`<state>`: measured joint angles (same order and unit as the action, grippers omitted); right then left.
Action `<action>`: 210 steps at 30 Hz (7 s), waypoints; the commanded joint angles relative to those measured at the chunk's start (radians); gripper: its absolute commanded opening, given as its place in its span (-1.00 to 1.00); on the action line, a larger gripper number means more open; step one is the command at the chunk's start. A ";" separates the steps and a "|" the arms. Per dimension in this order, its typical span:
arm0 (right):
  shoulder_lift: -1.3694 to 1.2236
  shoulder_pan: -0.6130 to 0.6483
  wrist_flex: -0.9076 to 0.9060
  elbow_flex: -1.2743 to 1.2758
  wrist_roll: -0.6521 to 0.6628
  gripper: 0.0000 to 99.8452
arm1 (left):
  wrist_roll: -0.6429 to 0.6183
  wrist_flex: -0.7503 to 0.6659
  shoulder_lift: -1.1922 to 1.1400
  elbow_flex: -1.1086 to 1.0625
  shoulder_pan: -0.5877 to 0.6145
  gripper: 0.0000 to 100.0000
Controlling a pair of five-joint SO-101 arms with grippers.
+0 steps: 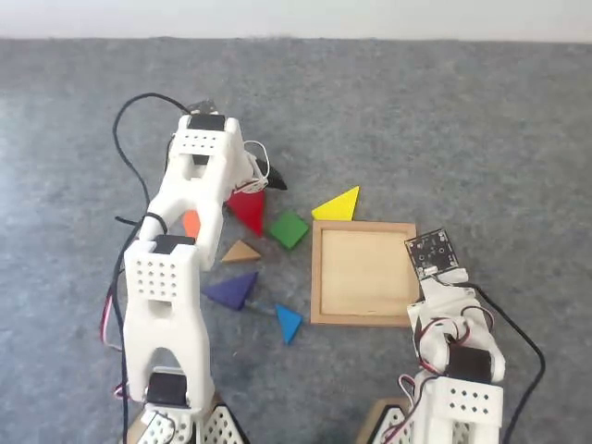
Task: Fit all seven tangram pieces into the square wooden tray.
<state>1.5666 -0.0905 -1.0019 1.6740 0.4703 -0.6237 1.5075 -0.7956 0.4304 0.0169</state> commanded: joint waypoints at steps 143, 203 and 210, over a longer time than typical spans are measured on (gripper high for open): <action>0.012 -0.001 0.019 0.017 -0.003 -0.92 | -0.247 0.068 0.161 0.073 0.023 -0.27; 0.012 -0.001 0.019 0.017 -0.003 -0.92 | 0.520 0.203 0.081 0.208 -0.043 -0.33; 0.012 -0.001 0.019 0.017 -0.003 -0.92 | 0.419 -0.106 0.292 -0.200 -0.092 -0.33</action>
<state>1.5681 -0.0905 -1.0019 1.6740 0.4703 -0.2018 1.5597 -0.7204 0.4304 -0.0414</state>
